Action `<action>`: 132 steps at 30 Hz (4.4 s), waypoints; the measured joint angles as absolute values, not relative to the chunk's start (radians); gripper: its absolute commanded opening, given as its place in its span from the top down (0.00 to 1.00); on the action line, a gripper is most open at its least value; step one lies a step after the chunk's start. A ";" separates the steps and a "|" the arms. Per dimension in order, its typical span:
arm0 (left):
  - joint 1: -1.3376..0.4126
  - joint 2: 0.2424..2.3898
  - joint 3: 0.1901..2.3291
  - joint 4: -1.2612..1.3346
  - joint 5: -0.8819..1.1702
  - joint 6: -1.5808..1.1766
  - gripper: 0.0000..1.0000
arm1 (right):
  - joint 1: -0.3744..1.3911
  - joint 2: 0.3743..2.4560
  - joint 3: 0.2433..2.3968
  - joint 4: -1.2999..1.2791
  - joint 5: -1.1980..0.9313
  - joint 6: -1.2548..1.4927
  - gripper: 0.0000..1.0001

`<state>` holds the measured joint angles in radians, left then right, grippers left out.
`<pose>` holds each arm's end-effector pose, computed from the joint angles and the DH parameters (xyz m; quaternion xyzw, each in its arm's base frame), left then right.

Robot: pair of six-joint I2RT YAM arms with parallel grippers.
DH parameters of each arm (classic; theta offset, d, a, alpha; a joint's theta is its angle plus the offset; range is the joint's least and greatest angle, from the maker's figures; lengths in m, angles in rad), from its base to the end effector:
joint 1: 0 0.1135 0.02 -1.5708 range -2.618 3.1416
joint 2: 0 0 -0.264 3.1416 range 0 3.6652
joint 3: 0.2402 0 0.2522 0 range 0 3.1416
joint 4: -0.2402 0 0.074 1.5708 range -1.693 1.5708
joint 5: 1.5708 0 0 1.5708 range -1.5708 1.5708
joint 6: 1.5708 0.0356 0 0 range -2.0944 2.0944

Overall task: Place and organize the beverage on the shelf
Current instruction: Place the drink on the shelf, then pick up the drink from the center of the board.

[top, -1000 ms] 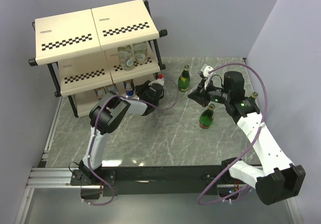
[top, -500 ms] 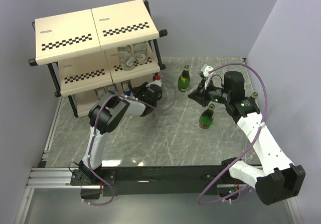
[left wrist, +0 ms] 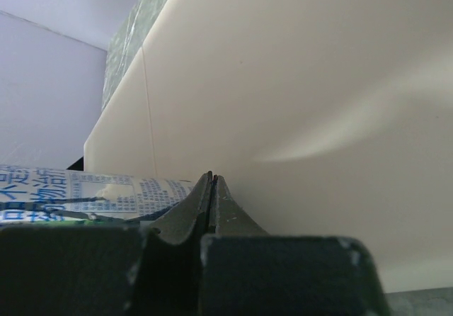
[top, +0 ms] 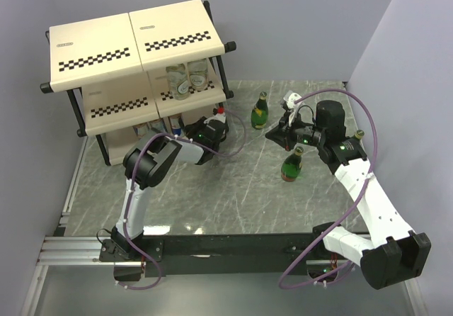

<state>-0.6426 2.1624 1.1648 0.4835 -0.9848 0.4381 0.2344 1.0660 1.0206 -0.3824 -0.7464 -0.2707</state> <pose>0.3637 -0.2352 0.1133 0.1872 0.7752 0.3608 0.4836 0.2189 0.0771 0.3518 -0.3866 0.7091 0.2975 0.5091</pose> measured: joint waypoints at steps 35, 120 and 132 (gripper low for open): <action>-0.899 1.352 0.872 0.061 -0.572 -0.024 0.01 | 0.095 0.928 1.183 -0.548 -0.676 -0.395 0.13; -0.902 1.211 0.585 0.611 0.232 -0.173 0.01 | 0.131 1.164 1.221 -0.973 -0.642 -0.561 1.00; -0.953 1.625 0.653 1.083 0.291 -0.081 0.01 | 0.270 1.173 1.406 -1.008 -0.667 -0.422 1.00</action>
<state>-0.9535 1.6245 0.6525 1.0832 0.2913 -0.0807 0.2699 1.1728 1.4063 -1.0080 -0.6670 -0.4225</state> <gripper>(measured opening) 0.995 0.405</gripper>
